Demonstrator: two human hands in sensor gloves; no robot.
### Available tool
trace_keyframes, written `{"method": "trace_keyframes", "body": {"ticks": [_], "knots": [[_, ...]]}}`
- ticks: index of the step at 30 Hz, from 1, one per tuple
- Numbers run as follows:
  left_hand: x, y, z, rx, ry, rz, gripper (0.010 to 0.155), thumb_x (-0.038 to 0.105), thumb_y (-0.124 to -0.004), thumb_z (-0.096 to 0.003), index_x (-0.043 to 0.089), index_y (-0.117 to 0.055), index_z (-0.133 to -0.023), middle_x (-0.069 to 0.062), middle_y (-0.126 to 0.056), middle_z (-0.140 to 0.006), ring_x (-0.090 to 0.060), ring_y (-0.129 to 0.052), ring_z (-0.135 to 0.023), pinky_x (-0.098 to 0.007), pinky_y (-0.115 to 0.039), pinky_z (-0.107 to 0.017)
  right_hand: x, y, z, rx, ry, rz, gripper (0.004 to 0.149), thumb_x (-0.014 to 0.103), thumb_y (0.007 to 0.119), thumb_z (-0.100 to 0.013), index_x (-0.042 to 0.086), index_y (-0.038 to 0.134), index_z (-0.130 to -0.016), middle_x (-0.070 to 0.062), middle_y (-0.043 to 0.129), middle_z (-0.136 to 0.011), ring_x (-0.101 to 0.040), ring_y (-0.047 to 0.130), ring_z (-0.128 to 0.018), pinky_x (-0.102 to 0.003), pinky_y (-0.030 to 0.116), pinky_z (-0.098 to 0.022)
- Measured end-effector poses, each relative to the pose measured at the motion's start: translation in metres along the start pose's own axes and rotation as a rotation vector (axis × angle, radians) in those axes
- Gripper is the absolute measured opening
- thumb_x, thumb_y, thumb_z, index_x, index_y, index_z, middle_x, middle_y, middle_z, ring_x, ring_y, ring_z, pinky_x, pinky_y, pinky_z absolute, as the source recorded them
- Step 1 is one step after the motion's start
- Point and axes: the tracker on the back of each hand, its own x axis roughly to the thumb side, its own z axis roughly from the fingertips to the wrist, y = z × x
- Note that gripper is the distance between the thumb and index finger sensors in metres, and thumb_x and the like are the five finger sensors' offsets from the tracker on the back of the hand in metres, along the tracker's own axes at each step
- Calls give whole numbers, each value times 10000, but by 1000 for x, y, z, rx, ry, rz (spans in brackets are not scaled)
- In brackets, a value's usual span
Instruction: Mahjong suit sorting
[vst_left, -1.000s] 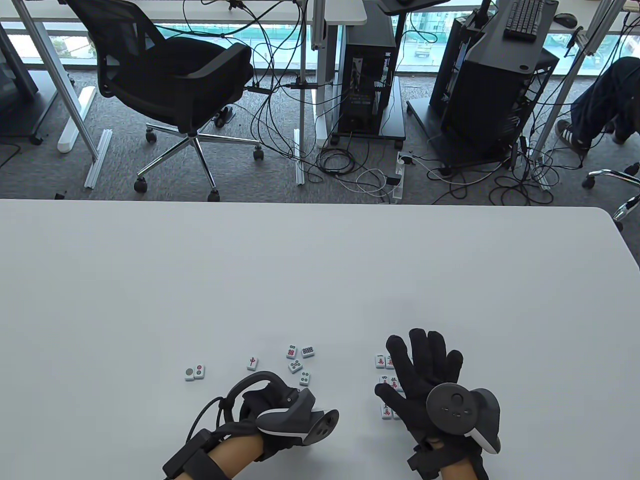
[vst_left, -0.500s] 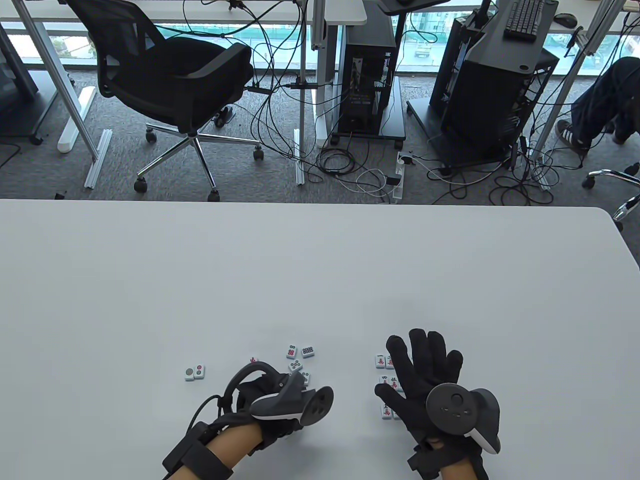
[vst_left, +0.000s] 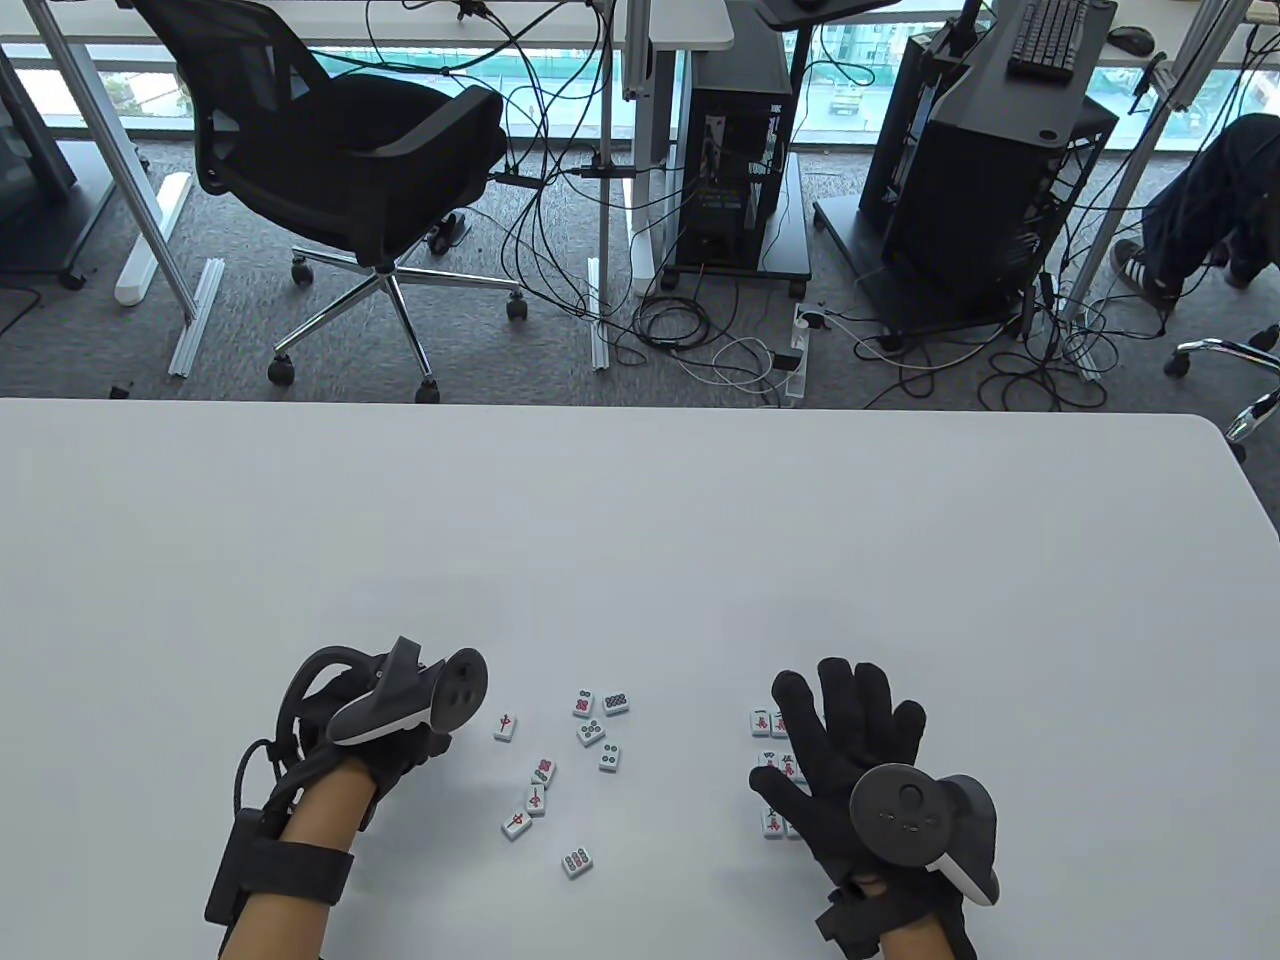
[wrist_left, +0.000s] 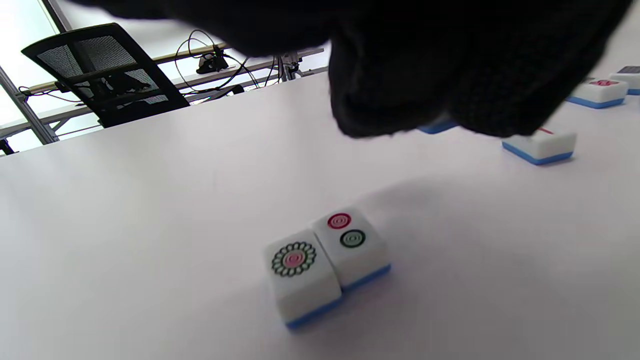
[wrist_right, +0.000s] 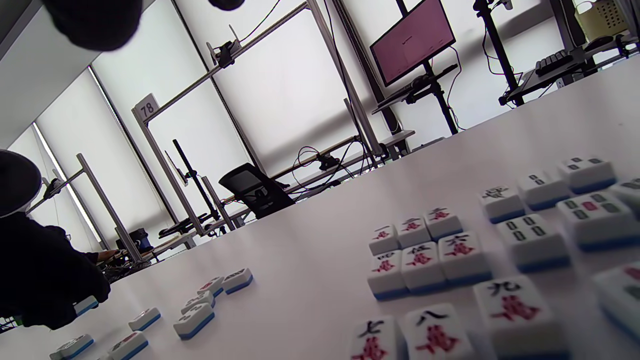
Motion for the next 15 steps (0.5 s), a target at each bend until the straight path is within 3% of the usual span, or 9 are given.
{"method": "trace_keyframes", "body": {"ticks": [3,15], "knots": [[-3,-14,-2,-24,14,-13,584,525,-931,-254,182,-902,-726,157,-998,-350,-72,-929,-99,-332,-842,-193,0,1,0,6,2,4,760,644,597,-516,386,218,-1122,-104,92,-1197,-391,-29,-1033,-680,33,-684],[4,-26,-7,-62,16,-115,561,526,-920,-260,208,-907,-723,159,-992,-343,-71,-919,-92,-333,-837,-189,0,1,-1,14,8,6,760,644,596,-517,385,219,-1123,-104,94,-1197,-391,-30,-1033,-681,34,-684]]}}
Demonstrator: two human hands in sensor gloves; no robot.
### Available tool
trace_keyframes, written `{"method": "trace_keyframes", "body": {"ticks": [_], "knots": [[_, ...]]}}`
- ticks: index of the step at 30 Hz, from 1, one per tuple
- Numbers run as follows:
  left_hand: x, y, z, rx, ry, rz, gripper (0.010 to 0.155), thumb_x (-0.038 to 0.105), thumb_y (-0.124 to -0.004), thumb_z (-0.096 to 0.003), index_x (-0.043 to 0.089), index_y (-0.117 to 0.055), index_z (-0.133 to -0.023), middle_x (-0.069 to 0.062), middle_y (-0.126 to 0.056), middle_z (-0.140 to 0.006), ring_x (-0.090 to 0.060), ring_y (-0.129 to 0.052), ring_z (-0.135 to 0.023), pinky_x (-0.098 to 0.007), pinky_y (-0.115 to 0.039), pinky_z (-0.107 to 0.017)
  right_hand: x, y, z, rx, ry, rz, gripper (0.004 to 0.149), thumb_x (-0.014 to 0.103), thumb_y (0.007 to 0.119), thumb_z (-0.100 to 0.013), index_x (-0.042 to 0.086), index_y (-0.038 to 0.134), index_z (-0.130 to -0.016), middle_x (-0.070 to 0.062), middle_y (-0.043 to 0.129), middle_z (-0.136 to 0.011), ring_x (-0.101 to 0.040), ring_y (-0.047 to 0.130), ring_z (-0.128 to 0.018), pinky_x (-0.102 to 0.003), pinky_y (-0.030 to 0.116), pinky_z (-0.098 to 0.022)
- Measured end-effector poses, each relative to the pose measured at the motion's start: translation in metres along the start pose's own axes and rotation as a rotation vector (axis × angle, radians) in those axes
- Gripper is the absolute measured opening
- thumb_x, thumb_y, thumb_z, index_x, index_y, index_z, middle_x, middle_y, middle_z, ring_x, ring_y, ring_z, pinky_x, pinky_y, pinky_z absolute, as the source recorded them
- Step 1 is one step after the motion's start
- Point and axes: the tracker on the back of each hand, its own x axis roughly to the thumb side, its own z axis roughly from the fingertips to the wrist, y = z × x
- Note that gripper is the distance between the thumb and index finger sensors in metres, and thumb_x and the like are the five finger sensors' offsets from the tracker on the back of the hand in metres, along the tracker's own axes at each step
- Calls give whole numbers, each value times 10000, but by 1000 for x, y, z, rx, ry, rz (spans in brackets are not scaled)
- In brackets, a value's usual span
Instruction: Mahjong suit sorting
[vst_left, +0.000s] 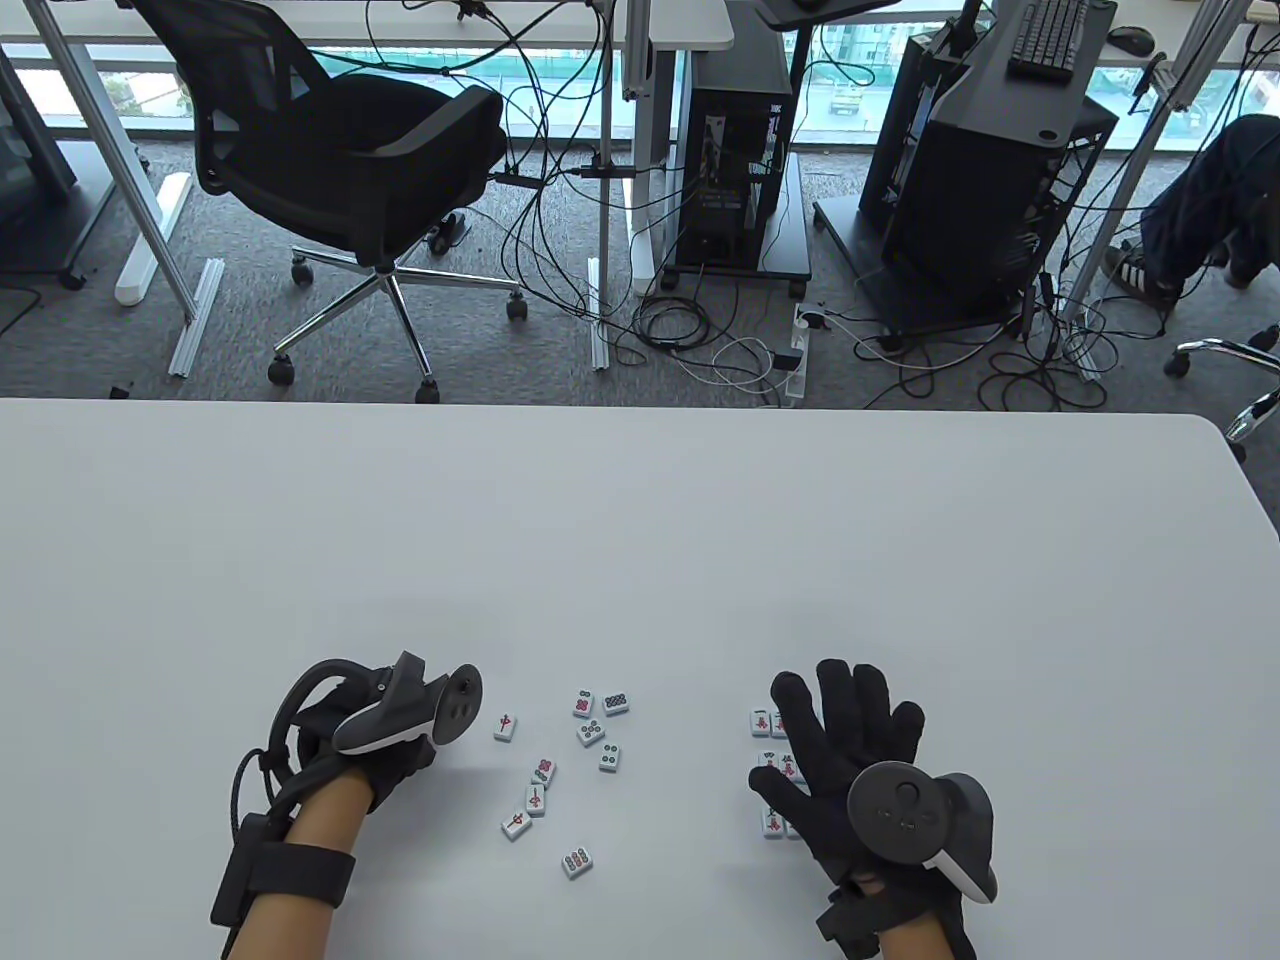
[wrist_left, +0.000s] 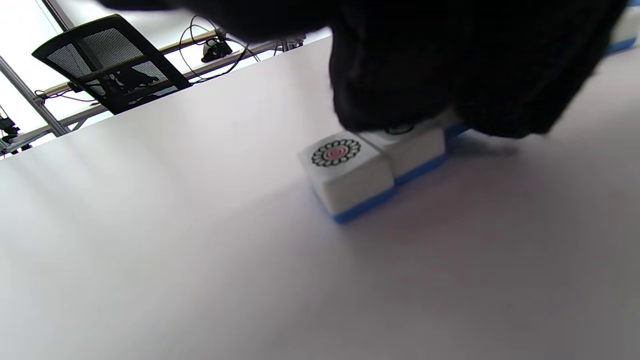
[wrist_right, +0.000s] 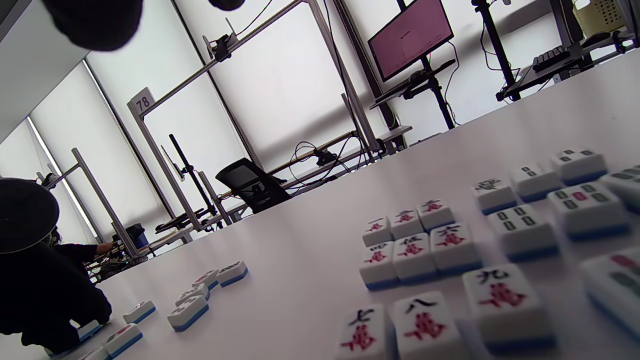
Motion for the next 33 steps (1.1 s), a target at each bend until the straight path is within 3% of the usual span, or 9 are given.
{"method": "trace_keyframes", "body": {"ticks": [9,13,18,21,25,33], "knots": [[0,8,6,-58,17,-17,629,548,-891,-275,243,-845,-824,140,-1004,-421,-84,-943,-139,-343,-839,-221,0,-1,0,-7,-1,-13,761,645,598,-516,387,216,-1122,-102,90,-1197,-390,-32,-1033,-680,33,-684],[11,27,14,66,-28,-35,612,545,-873,-291,231,-850,-816,137,-1010,-411,-88,-946,-133,-344,-839,-219,0,-1,0,-9,-3,-18,762,645,597,-516,387,215,-1123,-102,89,-1197,-389,-33,-1034,-680,34,-684],[46,53,15,223,-144,-41,541,543,-847,-316,235,-895,-758,147,-1011,-369,-84,-940,-105,-339,-840,-200,0,-1,0,-7,-8,-19,761,645,598,-516,389,215,-1122,-102,89,-1197,-390,-33,-1033,-680,34,-684],[73,66,6,268,-188,-98,493,546,-843,-318,221,-935,-677,154,-1011,-325,-79,-929,-66,-333,-838,-174,0,-1,0,-11,-11,-22,762,644,599,-515,388,215,-1123,-103,89,-1197,-390,-32,-1033,-680,34,-684],[98,77,-14,267,-155,-110,492,577,-809,-328,201,-954,-610,156,-1005,-279,-80,-914,-31,-333,-831,-141,0,-2,1,-15,-13,-26,760,645,598,-516,389,217,-1122,-102,87,-1197,-389,-34,-1033,-680,19,-684],[122,72,-41,214,-74,-172,508,616,-803,-307,201,-973,-547,170,-990,-219,-68,-891,13,-322,-825,-105,0,-2,1,-20,-13,-38,761,643,600,-516,392,215,-1122,-98,83,-1198,-386,-42,-1034,-678,14,-685]]}}
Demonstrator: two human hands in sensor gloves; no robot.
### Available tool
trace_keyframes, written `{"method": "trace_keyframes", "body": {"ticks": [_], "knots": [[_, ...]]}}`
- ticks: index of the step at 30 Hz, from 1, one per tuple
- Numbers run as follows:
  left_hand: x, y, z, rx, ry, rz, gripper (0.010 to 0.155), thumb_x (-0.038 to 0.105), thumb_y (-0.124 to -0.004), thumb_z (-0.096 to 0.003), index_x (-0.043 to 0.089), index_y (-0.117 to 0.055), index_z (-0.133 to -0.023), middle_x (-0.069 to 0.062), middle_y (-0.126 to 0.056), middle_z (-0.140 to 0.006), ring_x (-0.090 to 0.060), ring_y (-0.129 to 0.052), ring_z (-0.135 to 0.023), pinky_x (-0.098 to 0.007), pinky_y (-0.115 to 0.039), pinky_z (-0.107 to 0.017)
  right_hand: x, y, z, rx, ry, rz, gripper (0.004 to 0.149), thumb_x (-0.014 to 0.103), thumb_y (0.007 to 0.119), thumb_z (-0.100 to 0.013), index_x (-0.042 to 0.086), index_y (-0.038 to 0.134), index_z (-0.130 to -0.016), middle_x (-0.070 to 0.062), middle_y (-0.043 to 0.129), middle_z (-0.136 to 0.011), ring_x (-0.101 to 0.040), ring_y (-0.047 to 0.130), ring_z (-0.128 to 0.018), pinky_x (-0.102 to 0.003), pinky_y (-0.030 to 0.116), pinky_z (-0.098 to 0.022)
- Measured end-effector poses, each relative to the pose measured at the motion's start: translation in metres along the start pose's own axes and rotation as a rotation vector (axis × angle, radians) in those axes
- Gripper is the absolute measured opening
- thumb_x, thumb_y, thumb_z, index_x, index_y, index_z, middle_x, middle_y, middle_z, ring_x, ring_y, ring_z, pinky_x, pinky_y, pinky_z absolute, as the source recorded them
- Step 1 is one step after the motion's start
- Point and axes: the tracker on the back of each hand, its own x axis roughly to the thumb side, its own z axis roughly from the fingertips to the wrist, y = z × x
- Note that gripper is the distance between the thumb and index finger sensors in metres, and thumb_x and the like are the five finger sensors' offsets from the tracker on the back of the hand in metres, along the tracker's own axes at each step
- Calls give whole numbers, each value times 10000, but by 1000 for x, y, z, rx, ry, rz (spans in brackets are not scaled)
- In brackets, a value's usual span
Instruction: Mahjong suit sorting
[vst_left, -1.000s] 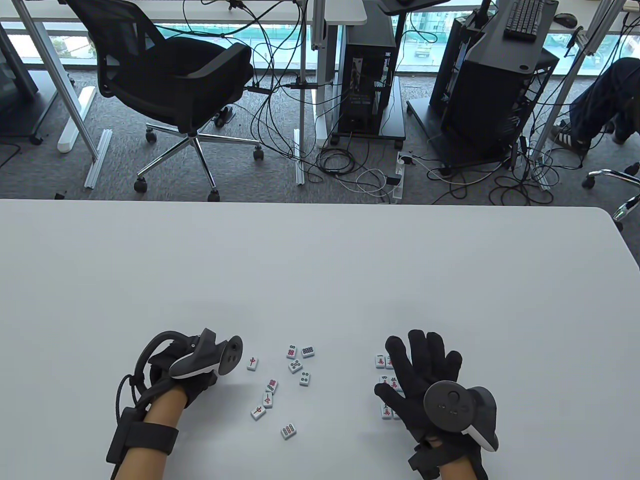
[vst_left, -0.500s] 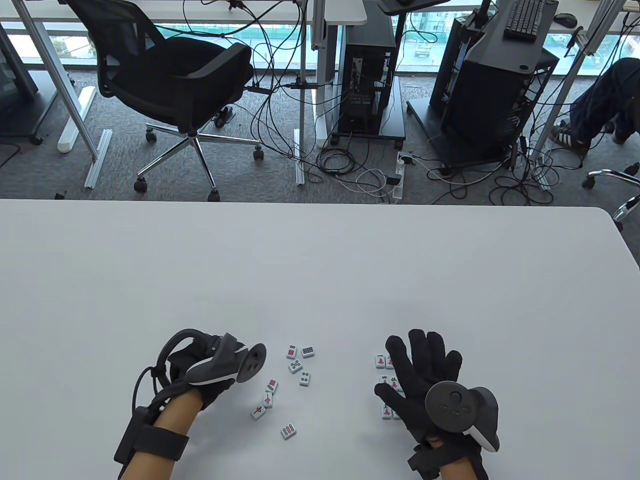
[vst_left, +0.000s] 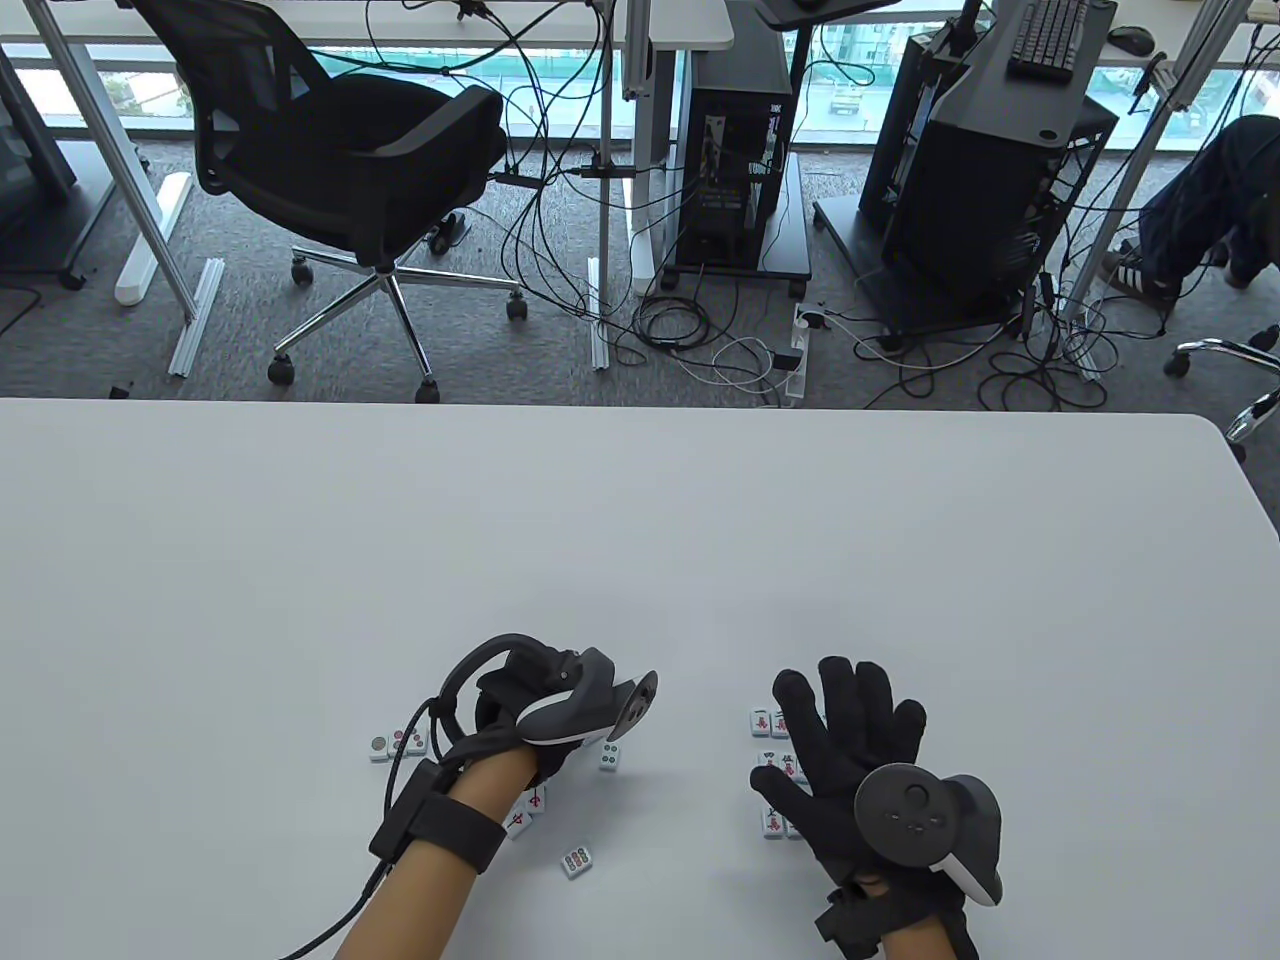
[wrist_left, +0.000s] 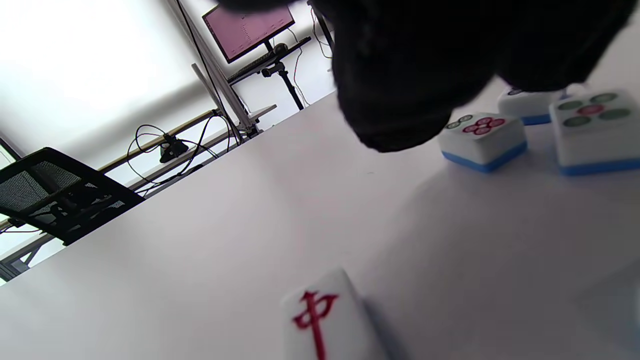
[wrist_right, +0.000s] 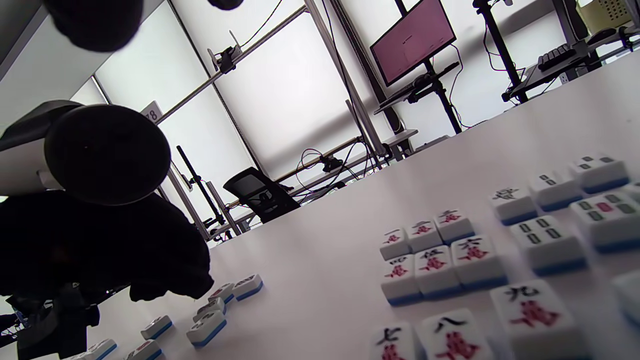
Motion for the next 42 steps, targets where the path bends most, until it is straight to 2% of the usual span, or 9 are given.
{"method": "trace_keyframes", "body": {"ticks": [4,12,17,19,23,30,37,42], "knots": [[4,-5,-1,-22,8,1,501,614,-800,-309,205,-976,-536,173,-985,-212,-64,-888,18,-319,-825,-101,0,0,0,1,0,2,761,643,600,-516,390,217,-1123,-98,83,-1198,-385,-41,-1034,-678,14,-685],[5,-8,22,-3,-36,-7,491,602,-794,-321,204,-973,-544,171,-986,-216,-64,-890,14,-320,-826,-104,0,0,0,7,-1,4,761,644,600,-517,391,216,-1123,-98,81,-1198,-386,-40,-1034,-679,14,-685],[2,1,36,86,-113,55,465,523,-865,-307,248,-940,-674,171,-995,-280,-67,-912,-38,-322,-833,-159,1,1,0,8,-5,8,761,644,600,-516,391,217,-1123,-99,84,-1198,-388,-38,-1034,-680,17,-685],[3,5,40,93,-193,58,480,501,-888,-298,276,-917,-722,166,-1000,-291,-74,-922,-55,-327,-838,-169,1,1,0,9,-5,6,759,643,599,-517,392,216,-1122,-101,83,-1197,-387,-37,-1034,-679,17,-685],[9,7,44,64,-234,-7,545,490,-911,-280,326,-863,-798,156,-1006,-303,-80,-932,-70,-331,-842,-185,1,1,0,9,-5,9,760,643,600,-516,390,217,-1122,-100,84,-1197,-388,-35,-1034,-680,19,-686],[15,-2,39,35,-247,-23,558,500,-908,-275,314,-864,-800,155,-1006,-314,-77,-933,-91,-330,-844,-188,0,1,0,8,-5,8,761,643,599,-517,391,211,-1121,-100,85,-1197,-390,-35,-1034,-680,19,-685],[10,-5,29,-13,-202,57,539,545,-852,-300,233,-912,-735,145,-1009,-310,-86,-936,-74,-338,-842,-186,1,1,0,7,-3,9,761,642,598,-518,390,208,-1121,-101,87,-1197,-390,-33,-1034,-680,19,-685],[8,-6,28,-32,-185,94,581,580,-841,-292,248,-896,-765,152,-1008,-324,-85,-938,-81,-338,-841,-188,1,1,0,8,-3,8,760,643,597,-519,389,208,-1122,-101,87,-1198,-389,-32,-1035,-680,20,-685]]}}
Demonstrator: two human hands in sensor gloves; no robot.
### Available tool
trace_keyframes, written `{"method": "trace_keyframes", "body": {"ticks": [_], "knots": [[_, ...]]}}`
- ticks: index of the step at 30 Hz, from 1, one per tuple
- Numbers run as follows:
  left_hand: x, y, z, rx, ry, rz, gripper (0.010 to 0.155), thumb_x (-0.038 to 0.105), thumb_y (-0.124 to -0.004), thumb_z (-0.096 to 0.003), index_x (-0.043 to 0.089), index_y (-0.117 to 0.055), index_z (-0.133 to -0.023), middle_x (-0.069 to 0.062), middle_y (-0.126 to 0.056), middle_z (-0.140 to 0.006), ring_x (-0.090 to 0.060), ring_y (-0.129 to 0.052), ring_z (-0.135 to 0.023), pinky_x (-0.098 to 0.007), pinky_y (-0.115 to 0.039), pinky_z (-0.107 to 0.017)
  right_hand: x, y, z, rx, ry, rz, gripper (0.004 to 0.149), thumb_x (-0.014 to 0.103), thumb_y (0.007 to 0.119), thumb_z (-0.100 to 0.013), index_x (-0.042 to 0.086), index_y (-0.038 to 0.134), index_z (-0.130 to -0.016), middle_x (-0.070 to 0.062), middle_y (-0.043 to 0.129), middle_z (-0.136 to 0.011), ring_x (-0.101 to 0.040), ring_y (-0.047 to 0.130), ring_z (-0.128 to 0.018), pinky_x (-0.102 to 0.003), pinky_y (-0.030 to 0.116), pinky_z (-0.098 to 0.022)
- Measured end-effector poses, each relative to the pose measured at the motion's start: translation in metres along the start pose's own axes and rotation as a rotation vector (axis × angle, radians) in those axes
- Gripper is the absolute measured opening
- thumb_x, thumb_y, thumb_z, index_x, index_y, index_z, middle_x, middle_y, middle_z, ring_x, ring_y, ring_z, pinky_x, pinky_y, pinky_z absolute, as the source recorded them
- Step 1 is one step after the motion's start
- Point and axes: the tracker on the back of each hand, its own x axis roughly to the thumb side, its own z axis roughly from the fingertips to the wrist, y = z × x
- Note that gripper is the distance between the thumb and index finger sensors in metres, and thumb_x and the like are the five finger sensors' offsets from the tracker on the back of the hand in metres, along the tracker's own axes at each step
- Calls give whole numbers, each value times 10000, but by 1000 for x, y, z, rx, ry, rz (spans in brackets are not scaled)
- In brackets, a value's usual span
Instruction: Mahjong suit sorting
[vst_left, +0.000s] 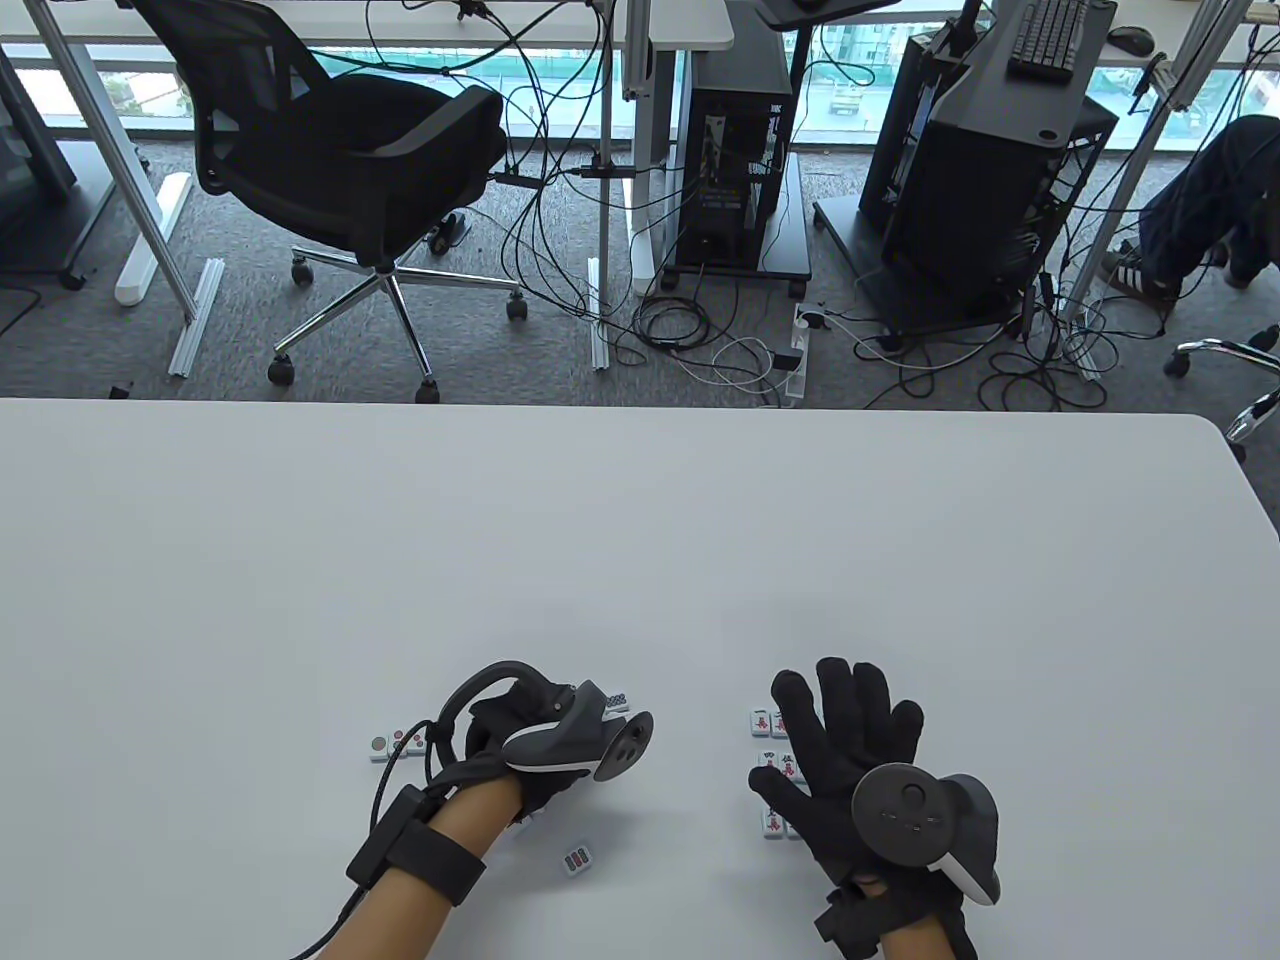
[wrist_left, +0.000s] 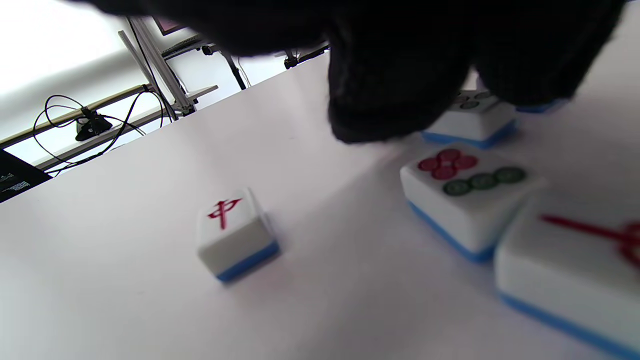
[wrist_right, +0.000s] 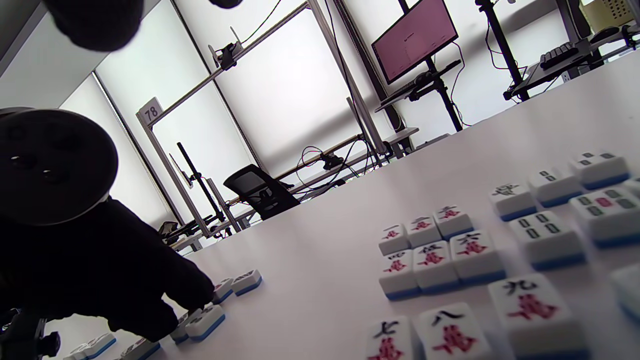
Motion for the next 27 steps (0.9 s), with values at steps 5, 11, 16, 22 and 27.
{"method": "trace_keyframes", "body": {"ticks": [5,11,16,22,27], "knots": [[6,-4,-3,-26,-11,-37,609,585,-864,-270,236,-889,-769,162,-1003,-301,-73,-923,-53,-326,-835,-164,0,1,0,6,0,7,760,643,597,-519,388,210,-1122,-103,90,-1198,-391,-28,-1035,-680,34,-685],[9,-5,-6,-6,-47,-14,602,562,-893,-266,174,-900,-725,167,-998,-276,-70,-918,-37,-324,-840,-145,0,1,0,7,2,5,759,642,597,-520,389,209,-1122,-103,90,-1198,-391,-30,-1035,-680,20,-685],[-8,3,5,26,-18,39,600,555,-901,-259,185,-900,-730,169,-1001,-285,-71,-926,-48,-326,-844,-155,0,0,0,1,0,3,759,642,597,-519,389,211,-1121,-103,89,-1198,-390,-31,-1035,-680,19,-685],[-61,9,40,54,113,92,602,539,-904,-261,189,-888,-751,170,-1004,-311,-70,-936,-71,-327,-846,-181,1,1,0,2,-1,0,760,641,597,-519,388,210,-1122,-100,88,-1198,-390,-33,-1034,-680,18,-685],[-100,-5,77,28,238,145,604,523,-914,-262,184,-883,-762,165,-1006,-326,-75,-942,-84,-331,-848,-190,1,1,0,7,-3,10,759,642,597,-520,388,210,-1122,-103,88,-1197,-390,-33,-1034,-679,18,-685]]}}
